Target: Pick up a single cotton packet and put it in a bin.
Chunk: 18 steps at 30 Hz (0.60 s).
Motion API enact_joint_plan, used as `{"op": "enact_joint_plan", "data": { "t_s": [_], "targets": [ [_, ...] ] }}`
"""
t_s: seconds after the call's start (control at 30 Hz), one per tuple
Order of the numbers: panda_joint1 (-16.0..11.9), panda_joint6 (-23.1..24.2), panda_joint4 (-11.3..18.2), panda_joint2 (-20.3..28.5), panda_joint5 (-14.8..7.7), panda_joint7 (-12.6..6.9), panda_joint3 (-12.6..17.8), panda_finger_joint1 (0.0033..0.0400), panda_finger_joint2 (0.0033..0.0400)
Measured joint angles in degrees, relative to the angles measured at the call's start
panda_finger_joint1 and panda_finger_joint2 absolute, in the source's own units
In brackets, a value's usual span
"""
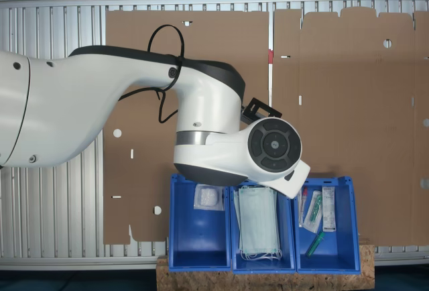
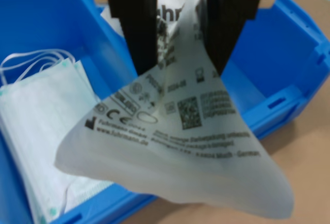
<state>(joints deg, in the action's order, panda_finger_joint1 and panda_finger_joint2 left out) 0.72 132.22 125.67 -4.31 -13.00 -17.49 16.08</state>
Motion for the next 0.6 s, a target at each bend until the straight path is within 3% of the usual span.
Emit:
{"op": "enact_joint_plan", "data": {
  "t_s": [0.6],
  "targets": [
    [-0.01, 0.00, 2.52, 0.23, -0.34, 0.00, 6.88, 0.0061, 0.0061]
  ]
}}
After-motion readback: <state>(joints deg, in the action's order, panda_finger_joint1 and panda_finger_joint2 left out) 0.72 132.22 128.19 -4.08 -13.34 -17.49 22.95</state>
